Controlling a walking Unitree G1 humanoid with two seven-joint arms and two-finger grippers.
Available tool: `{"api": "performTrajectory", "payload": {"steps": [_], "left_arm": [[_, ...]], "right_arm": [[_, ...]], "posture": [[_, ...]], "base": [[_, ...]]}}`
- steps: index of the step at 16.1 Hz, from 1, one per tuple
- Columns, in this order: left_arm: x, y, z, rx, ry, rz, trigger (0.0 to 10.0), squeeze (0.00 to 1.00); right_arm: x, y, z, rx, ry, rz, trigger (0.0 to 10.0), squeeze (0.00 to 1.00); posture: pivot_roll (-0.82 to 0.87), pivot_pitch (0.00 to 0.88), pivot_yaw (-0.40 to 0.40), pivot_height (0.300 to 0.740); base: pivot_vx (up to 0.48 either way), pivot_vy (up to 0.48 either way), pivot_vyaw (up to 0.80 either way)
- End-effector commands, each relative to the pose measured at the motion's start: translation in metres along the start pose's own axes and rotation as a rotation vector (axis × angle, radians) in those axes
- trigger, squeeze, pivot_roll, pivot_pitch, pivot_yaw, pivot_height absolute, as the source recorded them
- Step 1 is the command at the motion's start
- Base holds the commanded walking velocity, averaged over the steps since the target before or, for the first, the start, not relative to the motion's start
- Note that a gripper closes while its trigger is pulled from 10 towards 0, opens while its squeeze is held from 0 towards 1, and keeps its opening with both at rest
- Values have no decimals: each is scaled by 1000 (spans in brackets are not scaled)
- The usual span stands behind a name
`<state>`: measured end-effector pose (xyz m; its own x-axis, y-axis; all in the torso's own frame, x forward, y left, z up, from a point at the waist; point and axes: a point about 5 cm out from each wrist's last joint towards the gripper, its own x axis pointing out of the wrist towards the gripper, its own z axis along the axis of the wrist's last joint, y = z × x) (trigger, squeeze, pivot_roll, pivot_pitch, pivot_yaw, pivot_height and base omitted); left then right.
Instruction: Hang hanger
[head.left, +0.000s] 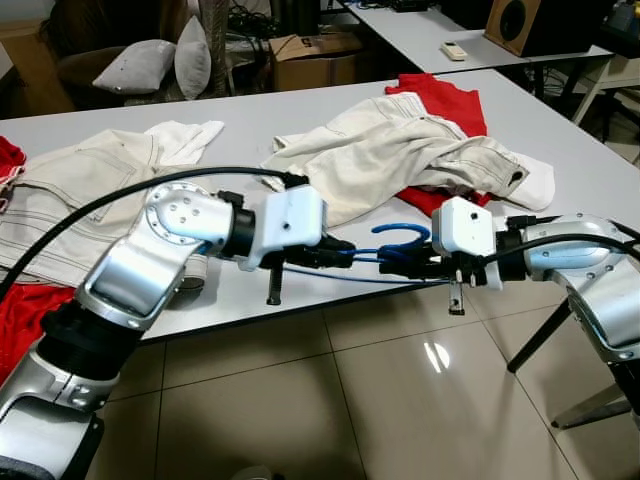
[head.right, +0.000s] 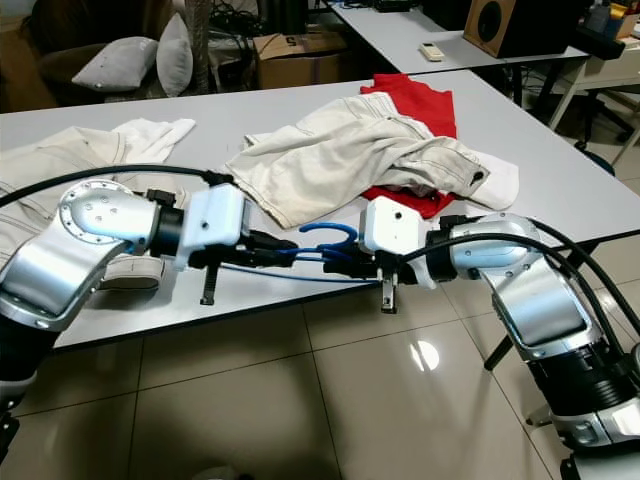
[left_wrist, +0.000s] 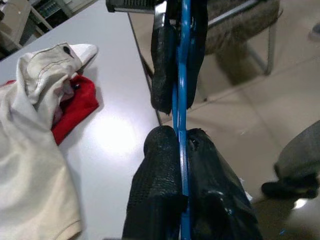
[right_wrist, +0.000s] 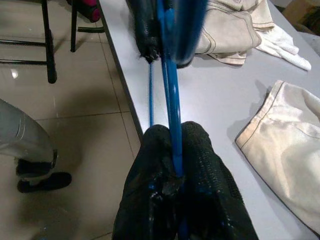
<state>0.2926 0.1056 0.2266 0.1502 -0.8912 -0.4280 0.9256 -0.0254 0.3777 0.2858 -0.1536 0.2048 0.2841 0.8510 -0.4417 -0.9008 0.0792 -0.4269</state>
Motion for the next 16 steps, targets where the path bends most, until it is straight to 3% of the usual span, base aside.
{"api": "performTrajectory", "payload": {"steps": [1,3,4,5,10,11,13,14,15,16], "left_arm": [[-6,0,10,-7,-78,-32,10000,1000],[-11,2,8,18,-89,-10,10000,1000],[-16,2,7,13,-104,-24,10000,663],[-19,3,7,5,-116,-24,10000,0],[-50,9,10,-47,-202,68,10000,0],[-60,11,2,-100,-195,153,10000,0],[-66,10,-7,-152,-164,243,10000,0],[-72,8,-24,-210,-124,461,10000,0],[-72,0,-37,-274,-108,602,10000,0],[-62,-13,-45,-335,-109,695,10000,0]], "right_arm": [[-1,-4,5,-22,-3,-17,0,0],[-3,-4,4,-17,-2,-22,0,0],[-5,-3,3,-15,-1,-27,0,0],[-6,-2,3,-11,-4,-27,0,0],[-17,17,-5,96,-36,-56,0,0],[-20,22,-9,167,-68,-127,0,0],[-18,30,-12,226,-93,-199,0,0],[-12,46,-18,326,-127,-296,0,0],[-11,56,-23,407,-137,-404,0,0],[-12,62,-27,485,-136,-534,0,0]], "posture": [[-16,0,53,740],[-13,0,53,740],[-9,0,55,740],[-6,0,53,740],[-5,0,61,740],[-2,0,67,740],[2,0,66,740],[0,0,55,740],[5,0,42,740],[8,0,43,740]], "base": [[0,0,0],[0,0,0],[0,0,0],[0,0,0],[0,0,0],[0,0,0],[0,0,0],[0,0,0],[0,0,0],[0,0,0]]}}
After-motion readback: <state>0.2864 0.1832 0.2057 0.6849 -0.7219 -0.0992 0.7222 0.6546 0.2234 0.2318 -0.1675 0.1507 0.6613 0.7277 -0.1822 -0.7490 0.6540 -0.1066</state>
